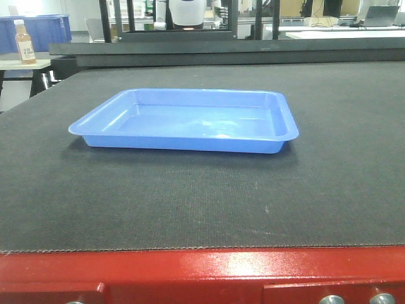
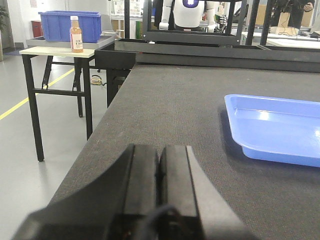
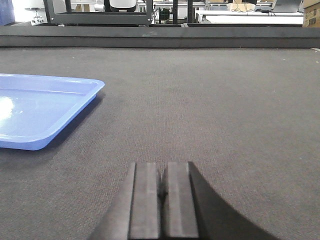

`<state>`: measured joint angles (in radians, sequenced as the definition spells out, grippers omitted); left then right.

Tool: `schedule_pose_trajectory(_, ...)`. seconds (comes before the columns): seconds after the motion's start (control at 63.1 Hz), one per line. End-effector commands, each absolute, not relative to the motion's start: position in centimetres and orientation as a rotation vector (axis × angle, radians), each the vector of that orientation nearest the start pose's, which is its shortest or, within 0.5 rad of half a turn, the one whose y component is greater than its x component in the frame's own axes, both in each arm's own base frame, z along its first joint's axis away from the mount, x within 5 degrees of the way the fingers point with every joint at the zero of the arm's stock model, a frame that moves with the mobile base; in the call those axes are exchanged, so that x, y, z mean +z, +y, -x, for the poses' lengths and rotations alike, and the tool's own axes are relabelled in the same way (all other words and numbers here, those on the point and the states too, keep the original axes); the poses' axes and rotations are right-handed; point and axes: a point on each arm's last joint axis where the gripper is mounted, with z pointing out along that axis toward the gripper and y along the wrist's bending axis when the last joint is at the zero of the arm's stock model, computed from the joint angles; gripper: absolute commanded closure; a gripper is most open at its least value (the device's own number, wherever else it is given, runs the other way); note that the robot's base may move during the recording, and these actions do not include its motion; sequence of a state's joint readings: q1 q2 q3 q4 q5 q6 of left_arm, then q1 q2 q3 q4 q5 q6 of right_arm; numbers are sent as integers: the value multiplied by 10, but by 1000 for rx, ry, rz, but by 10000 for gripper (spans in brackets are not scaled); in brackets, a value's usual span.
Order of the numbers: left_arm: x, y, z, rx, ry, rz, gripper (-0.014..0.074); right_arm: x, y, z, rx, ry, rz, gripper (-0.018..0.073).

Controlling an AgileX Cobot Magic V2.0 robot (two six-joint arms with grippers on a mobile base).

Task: Grab blue tray and place on right shelf
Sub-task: 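Move both grippers down toward the long edges of the blue tray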

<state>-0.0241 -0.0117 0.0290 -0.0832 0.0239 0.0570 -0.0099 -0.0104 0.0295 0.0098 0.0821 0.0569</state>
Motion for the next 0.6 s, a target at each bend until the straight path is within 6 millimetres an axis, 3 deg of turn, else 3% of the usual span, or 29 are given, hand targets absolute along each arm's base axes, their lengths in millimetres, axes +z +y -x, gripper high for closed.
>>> schedule_pose_trajectory(0.0, 200, -1, -56, -43, 1459, 9, 645, 213, -1, -54, 40, 1451, -50, 542)
schedule_pose_trajectory(0.586, 206, 0, -55, -40, 1391, 14, 645, 214, -1, -54, -3, 1447, -12, 542)
